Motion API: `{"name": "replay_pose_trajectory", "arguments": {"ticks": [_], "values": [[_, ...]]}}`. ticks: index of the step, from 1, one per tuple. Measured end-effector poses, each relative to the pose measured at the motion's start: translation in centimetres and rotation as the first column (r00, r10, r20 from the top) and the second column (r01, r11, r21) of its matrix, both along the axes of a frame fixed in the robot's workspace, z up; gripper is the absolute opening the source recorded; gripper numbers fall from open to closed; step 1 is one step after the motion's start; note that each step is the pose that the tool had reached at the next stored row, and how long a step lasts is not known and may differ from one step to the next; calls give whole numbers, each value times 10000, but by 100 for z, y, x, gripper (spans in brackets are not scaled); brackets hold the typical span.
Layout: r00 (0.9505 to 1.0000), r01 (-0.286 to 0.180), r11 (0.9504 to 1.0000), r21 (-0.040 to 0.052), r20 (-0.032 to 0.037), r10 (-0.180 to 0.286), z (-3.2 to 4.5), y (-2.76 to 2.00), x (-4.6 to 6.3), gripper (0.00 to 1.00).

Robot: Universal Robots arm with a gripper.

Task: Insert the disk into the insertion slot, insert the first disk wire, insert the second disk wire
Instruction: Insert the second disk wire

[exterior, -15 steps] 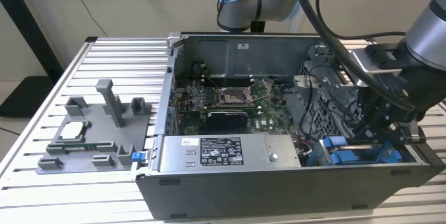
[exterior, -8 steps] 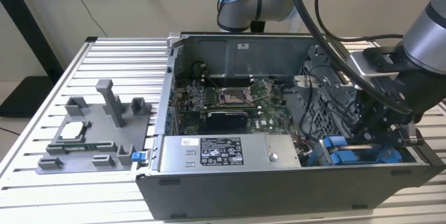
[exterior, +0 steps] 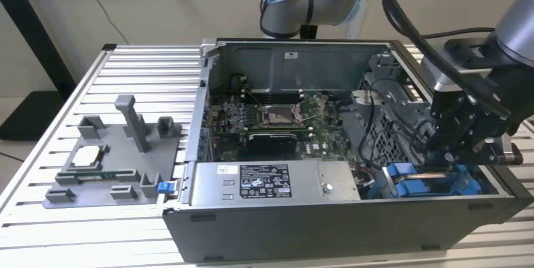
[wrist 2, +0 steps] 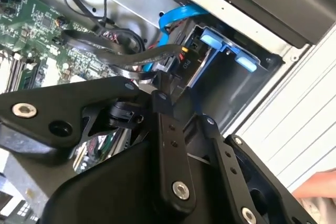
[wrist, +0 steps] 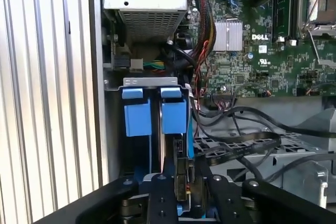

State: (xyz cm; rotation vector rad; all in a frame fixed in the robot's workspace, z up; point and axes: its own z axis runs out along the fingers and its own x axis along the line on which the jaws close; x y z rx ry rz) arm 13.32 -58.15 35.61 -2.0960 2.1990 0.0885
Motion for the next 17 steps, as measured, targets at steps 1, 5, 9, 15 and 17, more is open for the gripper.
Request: {"name": "replay_pose_trajectory", "arguments": {"ticks": [1, 5, 9, 15, 17], "values": [[10000, 1, 10000, 0, -2, -1, 38, 0, 0, 100], [10000, 4, 10000, -1, -3, -4, 179, 0, -6, 100], [10000, 3, 10000, -2, -2, -3, 323, 0, -9, 100], [10000, 5, 10000, 0, -2, -5, 516, 0, -11, 100], [10000, 5, 10000, 0, -3, -5, 535, 0, -11, 100]]}}
